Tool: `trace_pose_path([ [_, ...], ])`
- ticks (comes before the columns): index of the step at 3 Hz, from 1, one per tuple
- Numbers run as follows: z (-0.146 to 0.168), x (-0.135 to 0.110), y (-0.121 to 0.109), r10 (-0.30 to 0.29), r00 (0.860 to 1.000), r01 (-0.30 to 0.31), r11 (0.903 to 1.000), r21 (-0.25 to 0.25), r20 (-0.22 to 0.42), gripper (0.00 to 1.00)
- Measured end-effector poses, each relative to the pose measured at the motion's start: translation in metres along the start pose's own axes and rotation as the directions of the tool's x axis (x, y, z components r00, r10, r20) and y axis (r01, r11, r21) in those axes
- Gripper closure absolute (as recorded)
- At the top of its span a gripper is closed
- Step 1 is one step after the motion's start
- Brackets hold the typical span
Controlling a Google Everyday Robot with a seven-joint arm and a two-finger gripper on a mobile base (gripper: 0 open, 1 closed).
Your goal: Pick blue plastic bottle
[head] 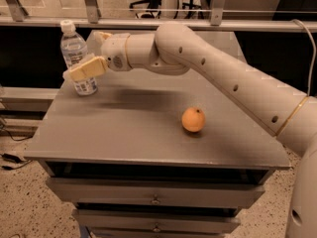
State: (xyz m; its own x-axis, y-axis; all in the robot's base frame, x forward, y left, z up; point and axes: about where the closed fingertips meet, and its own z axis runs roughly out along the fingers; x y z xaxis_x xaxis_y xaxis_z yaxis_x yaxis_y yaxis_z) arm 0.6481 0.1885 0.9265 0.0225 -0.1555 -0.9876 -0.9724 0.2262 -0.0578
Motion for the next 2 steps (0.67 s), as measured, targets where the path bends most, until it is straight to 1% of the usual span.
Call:
trace_pose_path([
  [1,0.0134,0.0038,0.0021,0.014,1.0,-0.014,0.9998,-0.015,0.009,0.0],
  [2,0.0187,0.0085,0.0036,0.023,1.0,-0.023,0.9996,-0.019,0.015,0.14],
])
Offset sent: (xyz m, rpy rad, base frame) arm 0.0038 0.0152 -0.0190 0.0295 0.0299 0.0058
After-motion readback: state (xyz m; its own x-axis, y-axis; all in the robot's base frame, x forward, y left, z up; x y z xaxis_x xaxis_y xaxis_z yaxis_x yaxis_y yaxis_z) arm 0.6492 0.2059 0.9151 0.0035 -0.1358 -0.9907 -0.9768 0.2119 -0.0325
